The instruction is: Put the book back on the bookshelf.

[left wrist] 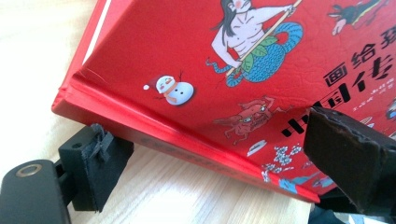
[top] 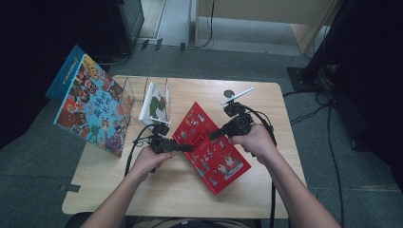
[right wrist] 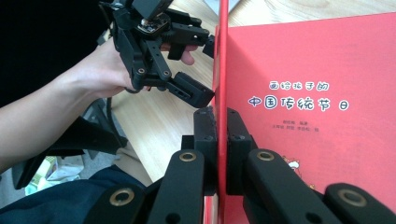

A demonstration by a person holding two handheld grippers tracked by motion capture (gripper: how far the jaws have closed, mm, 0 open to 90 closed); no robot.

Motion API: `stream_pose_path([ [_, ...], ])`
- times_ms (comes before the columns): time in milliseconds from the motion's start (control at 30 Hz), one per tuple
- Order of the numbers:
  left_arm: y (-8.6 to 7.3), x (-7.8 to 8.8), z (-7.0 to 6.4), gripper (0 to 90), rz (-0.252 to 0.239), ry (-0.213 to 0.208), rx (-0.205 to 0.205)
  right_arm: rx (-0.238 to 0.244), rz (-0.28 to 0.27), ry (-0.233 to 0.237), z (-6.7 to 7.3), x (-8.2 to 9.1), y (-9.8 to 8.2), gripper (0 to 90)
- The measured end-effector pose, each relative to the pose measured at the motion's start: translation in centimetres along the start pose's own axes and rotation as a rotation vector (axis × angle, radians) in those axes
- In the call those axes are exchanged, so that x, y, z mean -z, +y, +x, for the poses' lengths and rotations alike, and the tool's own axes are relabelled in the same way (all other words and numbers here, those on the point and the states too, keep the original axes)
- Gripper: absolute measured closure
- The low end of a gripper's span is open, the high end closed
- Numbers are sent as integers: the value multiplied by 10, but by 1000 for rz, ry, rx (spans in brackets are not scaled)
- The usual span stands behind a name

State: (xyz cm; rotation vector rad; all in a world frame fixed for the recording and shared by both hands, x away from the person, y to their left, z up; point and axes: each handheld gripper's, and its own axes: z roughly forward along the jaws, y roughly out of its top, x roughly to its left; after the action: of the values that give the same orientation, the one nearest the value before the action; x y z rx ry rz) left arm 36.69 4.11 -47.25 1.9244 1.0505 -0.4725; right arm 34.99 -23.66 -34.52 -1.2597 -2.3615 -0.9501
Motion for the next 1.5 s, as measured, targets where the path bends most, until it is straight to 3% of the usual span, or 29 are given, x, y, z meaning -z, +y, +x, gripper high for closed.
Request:
stream_pose_path([
  [67,2,2,0,93,-4,-17,1,7,-11,11,1,2,0,879],
  [267,4,9,-4,95,-10,-18,-25,43,-25,33,4,5,-2,871],
  [333,6,13,-6,91,-37,-40,-28,61,-35,43,4,6,-4,872],
  [400,9,19,-8,95,-71,-74,-47,71,-38,55,5,6,-6,883],
  [500,13,29,-15,100,-120,-39,-110,96,-55,79,4,6,-9,888],
  [733,14,44,-12,265,-154,-50,-128,130,-44,110,-4,0,-13,889],
  [933,14,53,-14,399,-157,-51,-173,185,-47,123,-16,-2,-16,886],
  [1033,16,57,-18,456,-151,-40,-220,203,-34,116,-20,-3,-17,868],
  [1300,23,63,-26,588,-119,-41,-244,208,-15,43,-29,-8,-17,749],
  [1500,27,65,-33,687,-100,-74,-276,225,-15,22,-39,-12,-18,664],
])
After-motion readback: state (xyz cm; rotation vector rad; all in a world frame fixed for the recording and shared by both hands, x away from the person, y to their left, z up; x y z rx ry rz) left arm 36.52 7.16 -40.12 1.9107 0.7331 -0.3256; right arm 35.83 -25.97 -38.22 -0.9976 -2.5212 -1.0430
